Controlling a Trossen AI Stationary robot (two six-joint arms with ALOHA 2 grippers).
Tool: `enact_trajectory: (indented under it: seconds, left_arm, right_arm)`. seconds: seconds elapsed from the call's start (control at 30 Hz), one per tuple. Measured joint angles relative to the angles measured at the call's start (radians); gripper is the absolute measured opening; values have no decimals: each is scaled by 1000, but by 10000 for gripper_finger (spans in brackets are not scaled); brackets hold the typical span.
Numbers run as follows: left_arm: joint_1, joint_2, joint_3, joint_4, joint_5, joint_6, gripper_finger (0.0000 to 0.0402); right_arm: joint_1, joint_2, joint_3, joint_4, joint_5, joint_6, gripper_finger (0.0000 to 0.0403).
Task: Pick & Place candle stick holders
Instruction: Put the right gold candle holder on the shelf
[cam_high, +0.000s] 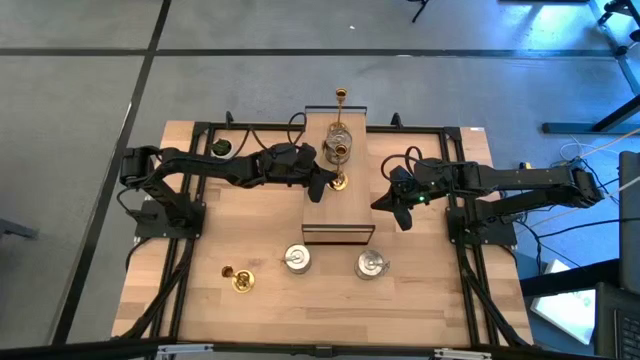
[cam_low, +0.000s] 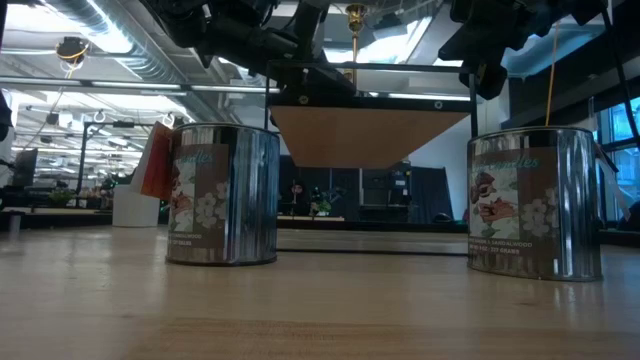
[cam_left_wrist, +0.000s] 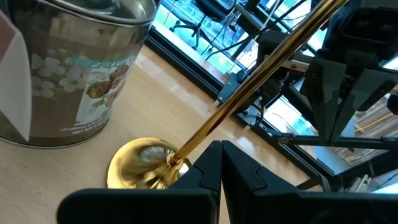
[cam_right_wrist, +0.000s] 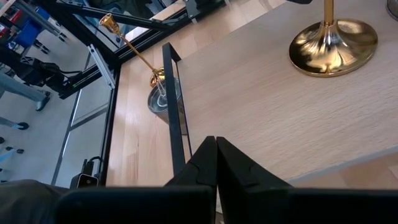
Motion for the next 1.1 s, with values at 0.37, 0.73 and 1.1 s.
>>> enact_trajectory:
  seconds: [0.37,0.73,1.1]
  left_arm:
    - [0,50,93,11,35,0,1]
    - [-11,133,193,-101,7,2,1]
    - [-6,90,194,-169,-80,21,1]
  right_arm:
    - [0,0,0,1,13,0,0]
    - [0,0,0,-11,9,0,0]
    - [0,-7,0,-19,9,-7,0]
